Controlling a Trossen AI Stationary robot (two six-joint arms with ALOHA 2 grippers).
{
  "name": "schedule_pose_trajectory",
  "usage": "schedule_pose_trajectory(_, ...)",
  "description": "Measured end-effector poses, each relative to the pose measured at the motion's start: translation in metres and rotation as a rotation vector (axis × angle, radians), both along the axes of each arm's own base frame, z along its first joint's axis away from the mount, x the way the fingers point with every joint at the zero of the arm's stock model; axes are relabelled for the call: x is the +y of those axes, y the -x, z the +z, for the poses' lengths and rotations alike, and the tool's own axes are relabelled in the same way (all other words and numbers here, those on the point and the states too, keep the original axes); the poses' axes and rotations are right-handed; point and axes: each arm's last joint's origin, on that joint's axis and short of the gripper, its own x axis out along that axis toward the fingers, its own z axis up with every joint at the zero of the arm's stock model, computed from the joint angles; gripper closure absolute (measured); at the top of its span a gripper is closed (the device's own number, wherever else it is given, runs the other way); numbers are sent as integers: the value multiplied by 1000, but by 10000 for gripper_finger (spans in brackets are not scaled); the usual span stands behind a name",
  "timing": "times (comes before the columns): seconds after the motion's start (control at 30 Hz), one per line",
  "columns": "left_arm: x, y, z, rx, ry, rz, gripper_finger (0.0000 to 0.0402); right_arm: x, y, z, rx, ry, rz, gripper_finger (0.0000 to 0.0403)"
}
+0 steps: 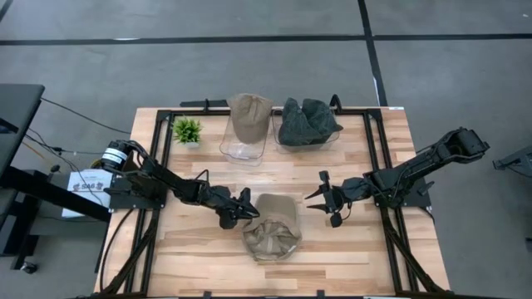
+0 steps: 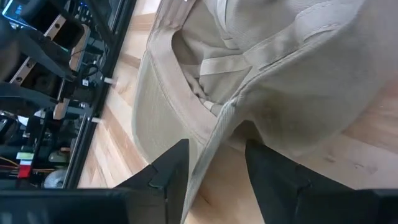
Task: Pick & Place hat
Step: Put the light brown cap into the left transparent bin
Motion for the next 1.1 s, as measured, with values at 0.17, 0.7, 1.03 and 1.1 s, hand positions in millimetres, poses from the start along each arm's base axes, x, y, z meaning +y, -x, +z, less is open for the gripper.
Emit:
schedule_pose_trajectory(0.17, 0, 0, 0, 0, 3, 0, 288, 0, 0, 0, 0, 0, 0, 285)
schedule_pose_trajectory(0.7, 13, -7, 8, -31, 266, 168, 389, 0, 0, 0, 0, 0, 0, 285)
schedule_pose_trajectory(1.03, 24, -9, 39, -116, 648, 233, 388, 0, 0, 0, -1, 1, -2, 285)
schedule_pose_trajectory(1.1, 24, -6, 49, -121, 740, 221, 387, 0, 0, 0, 0, 0, 0, 285)
